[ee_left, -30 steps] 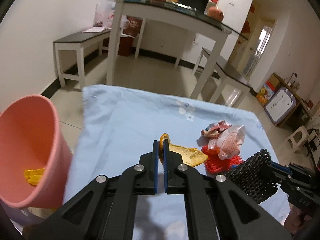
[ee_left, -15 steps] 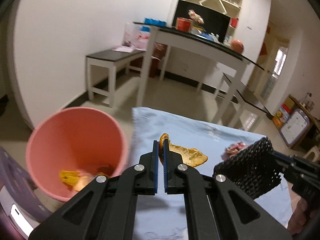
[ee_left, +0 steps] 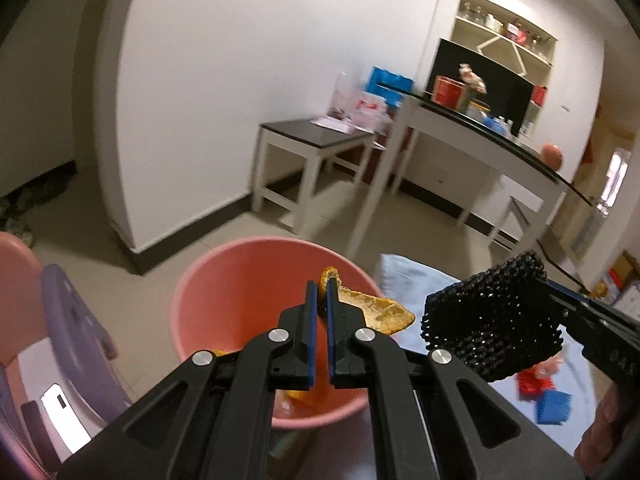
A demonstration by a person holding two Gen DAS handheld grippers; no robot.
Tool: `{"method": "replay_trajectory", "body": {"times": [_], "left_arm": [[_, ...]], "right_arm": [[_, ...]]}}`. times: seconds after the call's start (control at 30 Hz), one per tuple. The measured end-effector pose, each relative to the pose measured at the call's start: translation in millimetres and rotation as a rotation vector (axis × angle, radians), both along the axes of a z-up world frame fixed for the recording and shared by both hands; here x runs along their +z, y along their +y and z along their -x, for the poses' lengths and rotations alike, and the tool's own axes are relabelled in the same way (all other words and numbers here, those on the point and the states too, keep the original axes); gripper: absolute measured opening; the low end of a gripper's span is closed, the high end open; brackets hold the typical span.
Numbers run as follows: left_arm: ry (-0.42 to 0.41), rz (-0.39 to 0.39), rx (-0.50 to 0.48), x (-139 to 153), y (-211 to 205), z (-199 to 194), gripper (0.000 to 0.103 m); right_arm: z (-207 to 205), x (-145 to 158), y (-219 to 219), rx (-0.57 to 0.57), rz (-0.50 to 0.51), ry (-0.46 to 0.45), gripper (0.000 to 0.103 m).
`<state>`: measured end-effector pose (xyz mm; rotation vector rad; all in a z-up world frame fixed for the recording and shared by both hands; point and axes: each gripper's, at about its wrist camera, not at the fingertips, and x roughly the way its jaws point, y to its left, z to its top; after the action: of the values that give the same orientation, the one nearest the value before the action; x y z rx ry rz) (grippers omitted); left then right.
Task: Collect trash
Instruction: 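Carry the black net and orange peel over the pink bucket and open both tools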
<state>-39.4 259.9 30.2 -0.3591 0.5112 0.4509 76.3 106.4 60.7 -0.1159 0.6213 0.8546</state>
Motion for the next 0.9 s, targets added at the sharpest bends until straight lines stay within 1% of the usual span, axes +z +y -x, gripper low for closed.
{"method": "replay_trajectory", "body": {"times": [0.23,0.3,0.43,0.5,0.57,0.7,0.77,0.83,0.9], "left_arm": [[0.016,-0.033,0.053,-13,25,3,0.003],[0.025,-0.017,0.058,-20,34,4,0.003],[0.039,0.005,0.065,-31,46,4,0.003],[0.059,0.019,0.06,-38,51,3,0.003],[0.073,0.028,0.059,-44,53,0,0.003],[0.106,0.023,0.053,-54,55,-6,0.003],[0.123,0.01,0.056,-57,55,-8,0.003],[0.128,0.013,0.048,-60,56,-10,0.003],[0.135,0.019,0.04,-61,56,-11,0.004]], "right_arm": [[-7,-13,51,0.009,0.039,0.008,0.01],[-11,-20,61,0.008,0.047,0.03,0.01],[-14,-33,73,0.01,0.072,0.041,0.01],[-15,-40,78,0.012,0.082,0.062,0.01],[-14,-44,80,0.017,0.094,0.061,0.011],[-21,-51,85,0.012,0.102,0.076,0.012],[-22,-56,85,0.012,0.107,0.089,0.014],[-24,-60,85,0.012,0.107,0.101,0.014],[-24,-62,87,0.02,0.108,0.11,0.023]]}}
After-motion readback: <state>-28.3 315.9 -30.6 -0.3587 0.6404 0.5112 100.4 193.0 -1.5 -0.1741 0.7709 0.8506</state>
